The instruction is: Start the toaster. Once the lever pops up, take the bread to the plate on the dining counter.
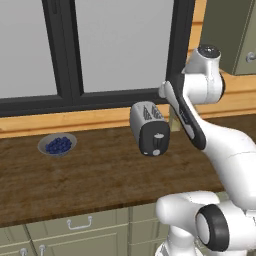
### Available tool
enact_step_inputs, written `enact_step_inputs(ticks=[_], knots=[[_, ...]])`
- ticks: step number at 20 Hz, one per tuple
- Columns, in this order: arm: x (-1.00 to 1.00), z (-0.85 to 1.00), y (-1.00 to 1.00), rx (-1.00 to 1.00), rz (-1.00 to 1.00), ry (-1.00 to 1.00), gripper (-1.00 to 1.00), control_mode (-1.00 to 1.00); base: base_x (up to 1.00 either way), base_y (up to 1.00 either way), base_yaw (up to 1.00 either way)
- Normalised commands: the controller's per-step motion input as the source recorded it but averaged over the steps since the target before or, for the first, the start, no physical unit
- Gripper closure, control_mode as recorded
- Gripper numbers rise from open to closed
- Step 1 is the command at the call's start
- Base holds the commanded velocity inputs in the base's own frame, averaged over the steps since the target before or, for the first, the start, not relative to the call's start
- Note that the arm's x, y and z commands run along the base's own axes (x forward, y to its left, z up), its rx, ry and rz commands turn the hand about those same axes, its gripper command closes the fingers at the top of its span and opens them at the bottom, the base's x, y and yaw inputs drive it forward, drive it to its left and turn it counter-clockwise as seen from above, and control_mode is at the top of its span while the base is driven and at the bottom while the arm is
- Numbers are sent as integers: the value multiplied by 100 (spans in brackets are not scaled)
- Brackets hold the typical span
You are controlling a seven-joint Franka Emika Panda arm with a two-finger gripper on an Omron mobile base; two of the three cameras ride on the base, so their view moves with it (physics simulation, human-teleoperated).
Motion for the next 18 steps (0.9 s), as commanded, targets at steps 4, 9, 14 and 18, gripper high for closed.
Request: enact_step_inputs(ticks=[4,9,14,18], knots=[[-100,0,1,0,-5,4,100,-100,0,0,0],[-89,0,0,0,-3,0,100,-100,0,0,0],[-82,0,0,0,-2,-1,100,-100,0,0,0],[-30,3,0,0,-1,0,100,-100,0,0,0]])
